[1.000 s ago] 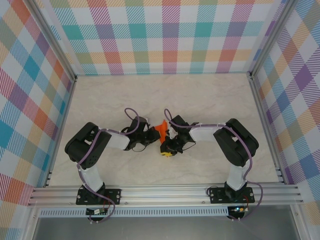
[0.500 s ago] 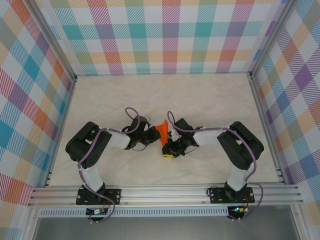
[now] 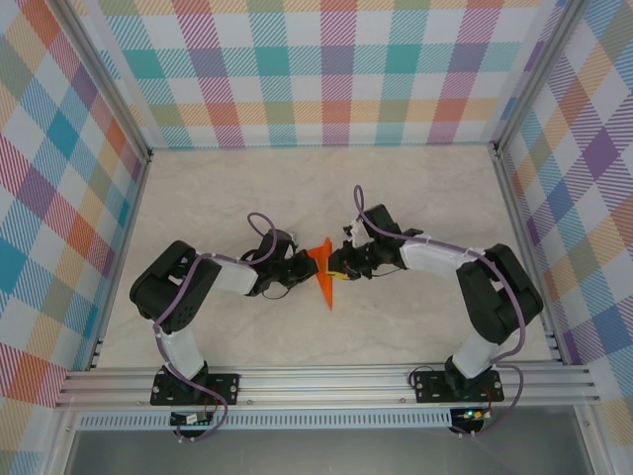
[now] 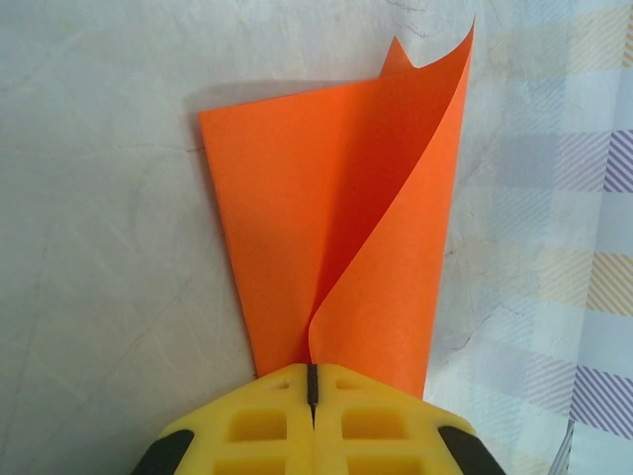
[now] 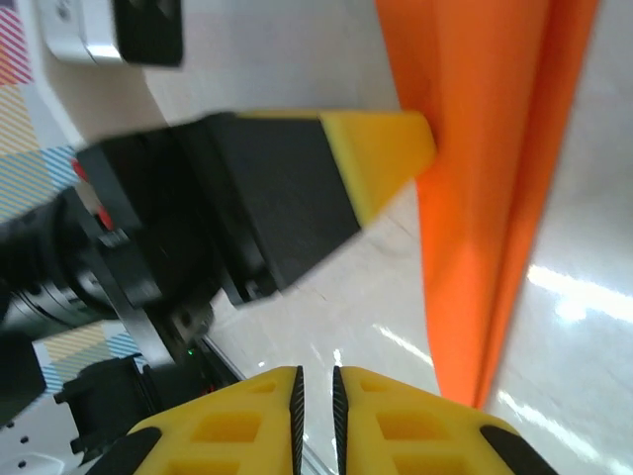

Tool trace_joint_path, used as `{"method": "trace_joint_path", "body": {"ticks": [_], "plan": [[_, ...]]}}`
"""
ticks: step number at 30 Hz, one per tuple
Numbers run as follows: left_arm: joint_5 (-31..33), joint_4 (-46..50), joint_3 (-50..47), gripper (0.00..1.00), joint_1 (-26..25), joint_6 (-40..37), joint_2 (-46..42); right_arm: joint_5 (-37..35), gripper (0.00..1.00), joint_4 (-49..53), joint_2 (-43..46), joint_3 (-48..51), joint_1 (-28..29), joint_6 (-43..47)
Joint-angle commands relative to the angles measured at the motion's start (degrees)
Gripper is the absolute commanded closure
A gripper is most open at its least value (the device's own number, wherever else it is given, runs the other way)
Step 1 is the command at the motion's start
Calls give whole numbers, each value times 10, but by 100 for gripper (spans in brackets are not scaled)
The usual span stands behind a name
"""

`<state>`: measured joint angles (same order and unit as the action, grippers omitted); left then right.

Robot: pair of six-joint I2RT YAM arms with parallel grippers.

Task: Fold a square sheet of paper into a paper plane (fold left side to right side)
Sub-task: Fold the wing for the fifth time at the center of the table.

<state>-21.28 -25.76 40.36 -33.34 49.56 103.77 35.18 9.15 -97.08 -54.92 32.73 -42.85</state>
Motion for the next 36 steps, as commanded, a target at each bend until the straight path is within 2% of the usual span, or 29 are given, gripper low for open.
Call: {"method": "trace_joint_path", "body": {"ticks": [1,5,8,13,36], "plan": [[57,22,1,100,-8,-6,55,-10,84,3,-44,-25,4,10],[56,23,0,100,-10,-6,55,-38,86,-10,-84,-41,2,2],[57,24,0,100,-10,-6,54,-31,88,-34,-109,-52,1,-8],[57,27,-1,100,-11,-6,50,-48,88,-21,-132,-70,0,2],[57,32,-4,100,-11,-10,36,-59,87,17,-176,-55,-1,26]]}}
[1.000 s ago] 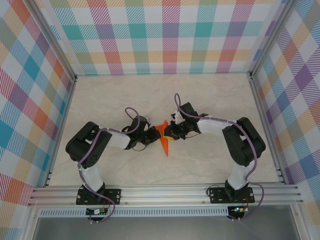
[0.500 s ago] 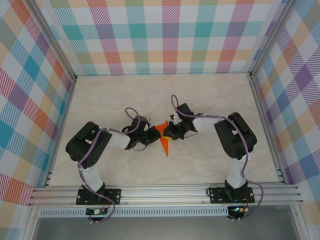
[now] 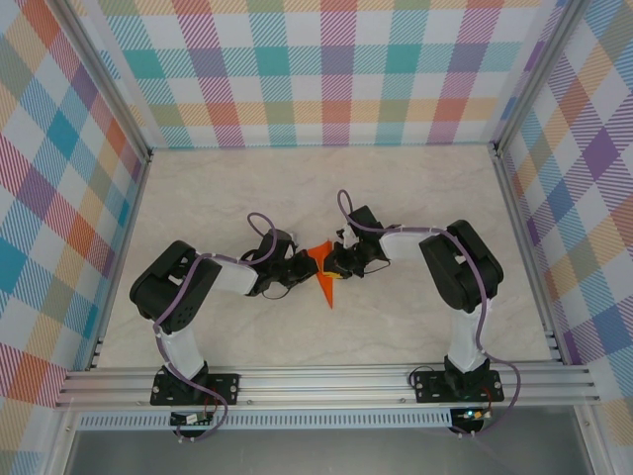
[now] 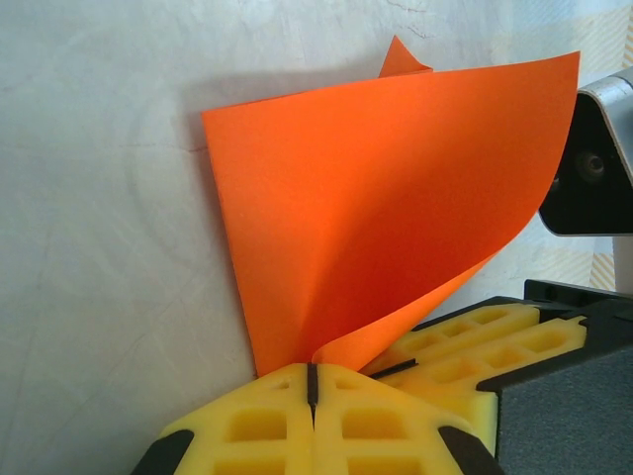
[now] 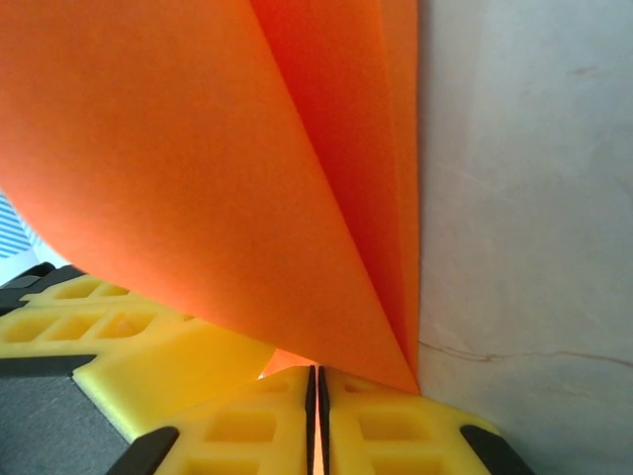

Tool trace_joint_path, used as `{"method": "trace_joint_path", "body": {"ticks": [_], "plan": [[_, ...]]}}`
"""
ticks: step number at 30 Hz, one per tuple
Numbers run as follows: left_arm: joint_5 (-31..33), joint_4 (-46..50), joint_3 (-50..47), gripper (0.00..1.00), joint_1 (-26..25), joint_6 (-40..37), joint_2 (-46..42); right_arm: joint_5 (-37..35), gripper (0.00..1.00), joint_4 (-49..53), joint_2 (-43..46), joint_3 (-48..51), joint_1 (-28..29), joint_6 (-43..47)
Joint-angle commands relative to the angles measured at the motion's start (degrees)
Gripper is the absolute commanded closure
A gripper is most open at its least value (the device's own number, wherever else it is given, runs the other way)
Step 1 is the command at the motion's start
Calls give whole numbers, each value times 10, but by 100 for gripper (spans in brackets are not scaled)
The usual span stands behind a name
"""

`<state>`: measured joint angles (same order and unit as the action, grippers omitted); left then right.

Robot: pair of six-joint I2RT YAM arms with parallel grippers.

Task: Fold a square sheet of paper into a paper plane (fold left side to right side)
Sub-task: Fold the wing for the fifth time at the center of the table.

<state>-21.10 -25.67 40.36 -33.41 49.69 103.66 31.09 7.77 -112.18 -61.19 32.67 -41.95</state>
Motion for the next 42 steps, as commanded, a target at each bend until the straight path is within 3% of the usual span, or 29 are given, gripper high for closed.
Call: {"method": "trace_joint_path", "body": {"ticks": [1,8,11,15,21,32,42], "plan": [[54,37,-4,97,-10,-12,29,-18,87,30,-25,14,-1,16],[63,87,-28,75,-6,-33,-79,-21,87,31,-28,38,-1,25],[63,98,-53,74,-6,-32,-132,-18,87,29,-30,35,-1,25],[44,80,-95,80,-21,-19,-196,-16,87,28,-27,29,-1,25],[37,65,-89,86,-93,-5,-223,-16,87,34,-25,24,0,27],[32,-44,-65,93,-130,42,-115,-15,87,35,-30,21,3,27],[58,-33,-50,96,-136,38,-96,-14,87,39,-28,20,2,29]]}}
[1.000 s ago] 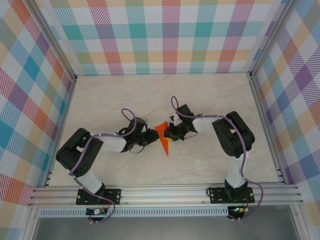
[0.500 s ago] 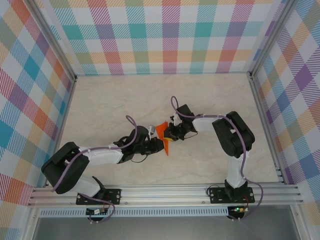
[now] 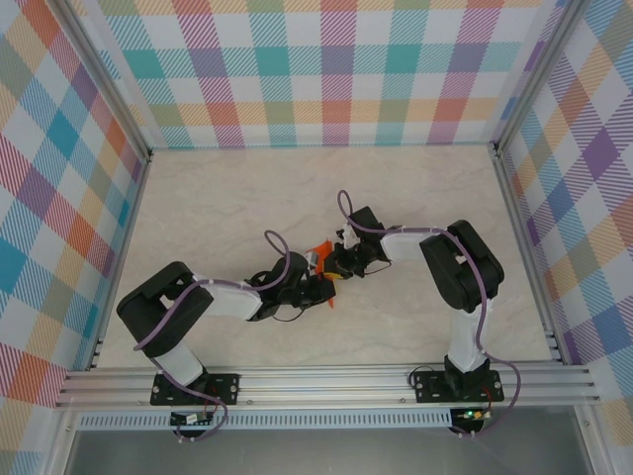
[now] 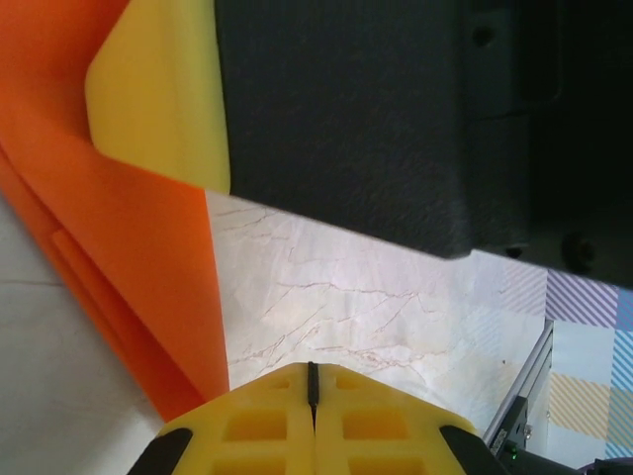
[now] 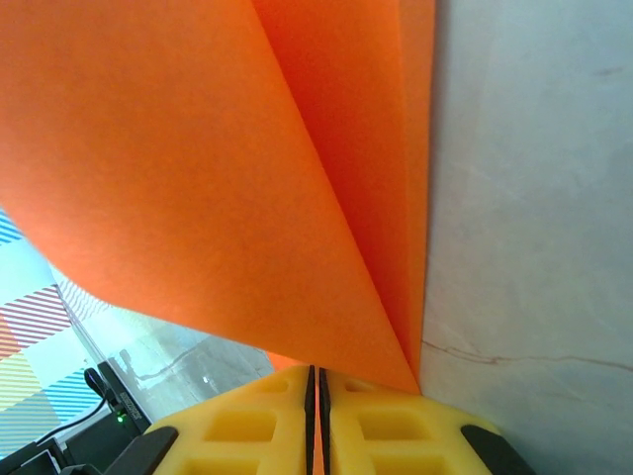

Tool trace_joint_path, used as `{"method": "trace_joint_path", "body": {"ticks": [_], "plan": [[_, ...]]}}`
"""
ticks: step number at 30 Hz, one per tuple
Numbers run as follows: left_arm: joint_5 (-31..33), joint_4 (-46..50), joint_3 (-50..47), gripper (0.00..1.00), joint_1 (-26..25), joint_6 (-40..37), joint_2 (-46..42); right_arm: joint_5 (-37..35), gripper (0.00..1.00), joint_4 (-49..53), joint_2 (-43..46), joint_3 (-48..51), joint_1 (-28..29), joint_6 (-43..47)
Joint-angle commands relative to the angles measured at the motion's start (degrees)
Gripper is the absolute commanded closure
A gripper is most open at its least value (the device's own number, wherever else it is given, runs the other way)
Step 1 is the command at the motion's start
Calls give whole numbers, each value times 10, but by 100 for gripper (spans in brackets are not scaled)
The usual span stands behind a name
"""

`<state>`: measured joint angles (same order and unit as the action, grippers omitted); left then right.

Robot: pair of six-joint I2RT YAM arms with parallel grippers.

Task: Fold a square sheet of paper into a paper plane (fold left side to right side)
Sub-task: Fold the wing for the fifth time at the center of the table.

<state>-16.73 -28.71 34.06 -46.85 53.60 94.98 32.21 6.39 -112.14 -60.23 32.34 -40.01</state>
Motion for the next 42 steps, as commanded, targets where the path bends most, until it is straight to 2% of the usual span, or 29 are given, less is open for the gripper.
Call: {"method": "trace_joint_path", "body": {"ticks": [1,11,15,23,42], "plan": [[18,6,13,96,-2,-4,-9,-25,87,53,-28,10,5,10],[32,67,30,100,-2,1,33,-25,87,56,-28,6,7,12],[54,103,17,100,-2,44,41,-16,87,46,-31,4,6,8],[43,81,1,100,-5,100,85,-11,87,39,-26,-12,3,14],[64,152,-4,100,-19,112,87,-13,87,50,-55,-91,-36,51]]}}
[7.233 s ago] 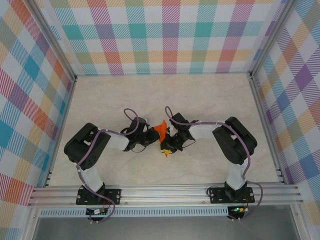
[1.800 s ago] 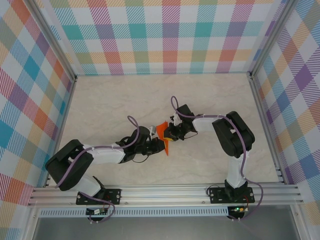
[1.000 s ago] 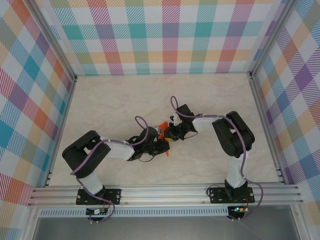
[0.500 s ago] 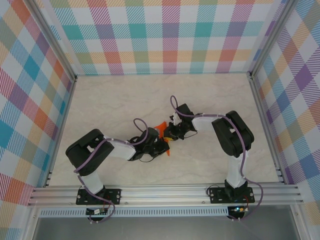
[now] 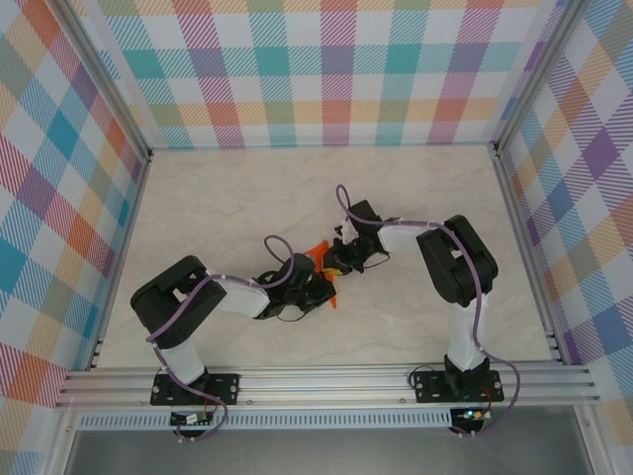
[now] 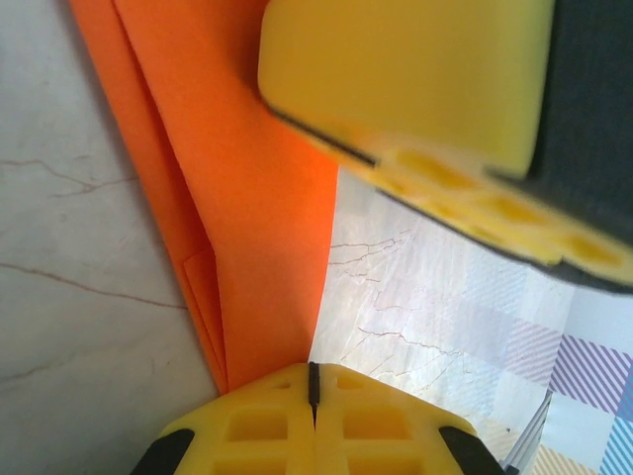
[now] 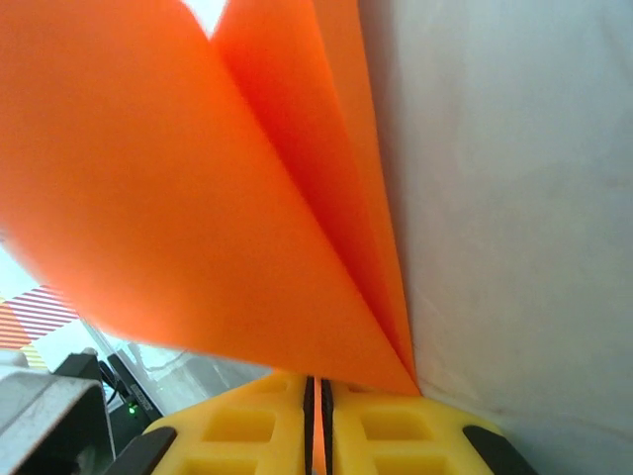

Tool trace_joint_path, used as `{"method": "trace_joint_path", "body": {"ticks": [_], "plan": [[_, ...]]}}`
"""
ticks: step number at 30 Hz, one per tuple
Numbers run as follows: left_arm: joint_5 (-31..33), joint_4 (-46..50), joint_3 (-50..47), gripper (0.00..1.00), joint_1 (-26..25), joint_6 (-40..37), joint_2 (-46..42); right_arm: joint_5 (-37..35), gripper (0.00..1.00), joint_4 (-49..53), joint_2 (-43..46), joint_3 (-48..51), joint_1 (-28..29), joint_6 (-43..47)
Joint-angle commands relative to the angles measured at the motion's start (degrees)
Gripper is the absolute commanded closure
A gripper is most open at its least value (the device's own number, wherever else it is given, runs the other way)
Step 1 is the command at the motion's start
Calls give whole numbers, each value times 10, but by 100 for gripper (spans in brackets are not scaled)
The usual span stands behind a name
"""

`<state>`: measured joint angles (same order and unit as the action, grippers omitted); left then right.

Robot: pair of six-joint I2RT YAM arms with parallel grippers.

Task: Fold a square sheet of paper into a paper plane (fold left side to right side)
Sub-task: Fold the wing for the fifth time at the center of the table.

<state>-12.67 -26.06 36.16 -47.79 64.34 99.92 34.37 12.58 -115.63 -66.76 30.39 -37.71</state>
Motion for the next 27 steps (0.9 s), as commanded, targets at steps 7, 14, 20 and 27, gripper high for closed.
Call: {"method": "trace_joint_path", "body": {"ticks": [7,14,20,27], "plan": [[26,127,-27,100,-11,4,34,-29,87,-8,-45,-74,-32,40],[26,127,-27,100,-12,4,32,-33,87,16,-86,-144,-46,59],[26,128,-27,100,-13,4,30,-36,87,32,-122,-205,-59,75],[27,133,-23,100,-13,3,21,-26,86,63,-136,-274,-67,91]]}}
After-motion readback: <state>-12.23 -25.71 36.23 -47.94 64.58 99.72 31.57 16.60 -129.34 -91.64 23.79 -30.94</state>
